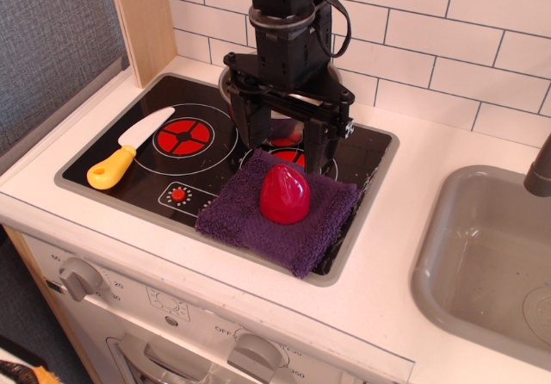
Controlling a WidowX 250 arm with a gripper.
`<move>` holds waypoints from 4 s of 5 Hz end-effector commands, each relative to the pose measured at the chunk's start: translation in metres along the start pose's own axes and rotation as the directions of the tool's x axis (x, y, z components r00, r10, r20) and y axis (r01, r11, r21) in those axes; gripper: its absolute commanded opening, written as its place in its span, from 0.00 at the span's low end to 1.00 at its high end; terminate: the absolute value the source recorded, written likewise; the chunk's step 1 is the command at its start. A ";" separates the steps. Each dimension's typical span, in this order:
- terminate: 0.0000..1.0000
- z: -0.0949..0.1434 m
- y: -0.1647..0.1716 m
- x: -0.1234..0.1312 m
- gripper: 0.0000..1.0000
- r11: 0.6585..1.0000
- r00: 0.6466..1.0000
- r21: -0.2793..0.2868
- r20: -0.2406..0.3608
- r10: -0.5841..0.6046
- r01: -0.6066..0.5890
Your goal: Picking up the silver bowl from the center and moving it to the top left of the oven
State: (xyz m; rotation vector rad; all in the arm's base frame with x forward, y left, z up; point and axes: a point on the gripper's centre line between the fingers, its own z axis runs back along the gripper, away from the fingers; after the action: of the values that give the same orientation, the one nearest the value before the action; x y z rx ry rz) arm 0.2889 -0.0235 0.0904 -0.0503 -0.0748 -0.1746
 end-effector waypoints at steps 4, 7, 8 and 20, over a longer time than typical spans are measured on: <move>0.00 0.004 0.022 0.076 1.00 0.998 0.992 -0.019 0.108 0.059 -0.057; 0.00 -0.045 0.042 0.102 1.00 0.996 0.996 -0.004 0.027 0.090 -0.090; 0.00 -0.051 0.038 0.098 0.00 0.997 0.997 0.006 0.013 0.080 -0.080; 0.00 -0.029 0.145 0.084 1.00 0.966 0.982 0.177 0.047 0.181 -0.187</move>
State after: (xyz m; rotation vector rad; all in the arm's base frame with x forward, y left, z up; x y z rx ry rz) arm 0.3968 0.0953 0.0422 0.1009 -0.0677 0.0091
